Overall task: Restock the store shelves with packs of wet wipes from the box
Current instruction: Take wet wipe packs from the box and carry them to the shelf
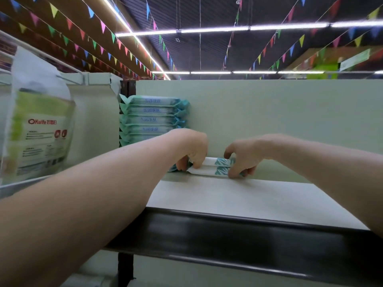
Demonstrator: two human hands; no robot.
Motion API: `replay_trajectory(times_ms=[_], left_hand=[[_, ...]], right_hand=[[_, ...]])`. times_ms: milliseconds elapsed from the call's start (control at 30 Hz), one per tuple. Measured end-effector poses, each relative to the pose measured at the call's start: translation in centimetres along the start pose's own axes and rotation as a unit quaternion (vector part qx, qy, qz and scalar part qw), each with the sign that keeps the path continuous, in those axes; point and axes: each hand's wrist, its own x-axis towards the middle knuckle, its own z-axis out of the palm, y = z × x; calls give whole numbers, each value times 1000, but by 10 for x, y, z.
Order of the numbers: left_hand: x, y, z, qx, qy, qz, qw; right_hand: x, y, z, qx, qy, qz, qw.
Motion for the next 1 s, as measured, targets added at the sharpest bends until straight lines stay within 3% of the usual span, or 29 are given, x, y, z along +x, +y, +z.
replay_trajectory(times_ms=[200, 367, 533, 667, 1000], left_hand=[[-5, -5, 2, 68, 11, 27, 997], [-8, -3, 1, 65, 20, 28, 997], [-13, -4, -10, 29, 51, 29, 998], [-16, -3, -8, 60, 30, 41, 997], [-7, -6, 2, 114, 83, 39, 989]], right_hand=[[8, -1, 6, -52, 44, -7, 998], [-1, -3, -5, -9, 10, -2, 1000], [-4, -3, -13, 44, 50, -27, 997], [2, -3, -7, 8, 45, -35, 998], [5, -5, 2, -62, 98, -47, 992]])
